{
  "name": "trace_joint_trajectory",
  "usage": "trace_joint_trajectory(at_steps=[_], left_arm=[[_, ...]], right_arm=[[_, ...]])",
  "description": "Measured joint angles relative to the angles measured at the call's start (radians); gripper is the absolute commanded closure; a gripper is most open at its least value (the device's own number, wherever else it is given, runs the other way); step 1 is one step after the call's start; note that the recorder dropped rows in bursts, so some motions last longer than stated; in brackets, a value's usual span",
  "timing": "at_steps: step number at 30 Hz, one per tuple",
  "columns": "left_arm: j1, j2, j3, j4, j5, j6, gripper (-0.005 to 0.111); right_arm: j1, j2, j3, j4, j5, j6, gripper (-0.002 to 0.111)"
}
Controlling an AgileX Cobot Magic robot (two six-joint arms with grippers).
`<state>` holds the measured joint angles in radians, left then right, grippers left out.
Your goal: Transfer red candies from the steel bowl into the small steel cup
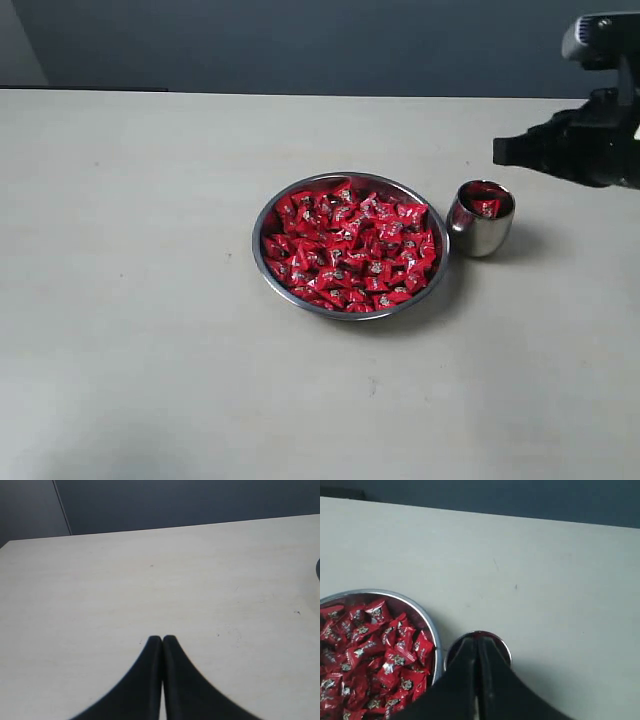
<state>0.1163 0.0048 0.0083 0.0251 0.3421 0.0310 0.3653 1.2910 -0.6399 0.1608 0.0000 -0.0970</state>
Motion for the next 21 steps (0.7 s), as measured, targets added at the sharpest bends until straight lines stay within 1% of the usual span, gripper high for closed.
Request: trace_joint_trajectory(at_steps=[5, 8, 12, 21], left_arm=[[0.000, 0.000, 0.000, 0.000, 0.000, 0.000, 0.106], [0.000, 0.000, 0.000, 0.000, 0.000, 0.000, 0.106], [0.000, 0.000, 0.000, 0.000, 0.000, 0.000, 0.106], [0.000, 0.000, 0.000, 0.000, 0.000, 0.000, 0.106]], right_arm=[[0.000, -0.102, 0.172, -0.014, -0.174, 0.000, 0.109], [0.000, -0.135, 0.227, -0.036, -0.241, 0.000, 0.109], [0.000, -0.156, 0.258, -0.046, -0.295, 0.000, 0.109], [0.000, -0.155, 0.263, -0.047, -0.313, 0.009, 0.109]])
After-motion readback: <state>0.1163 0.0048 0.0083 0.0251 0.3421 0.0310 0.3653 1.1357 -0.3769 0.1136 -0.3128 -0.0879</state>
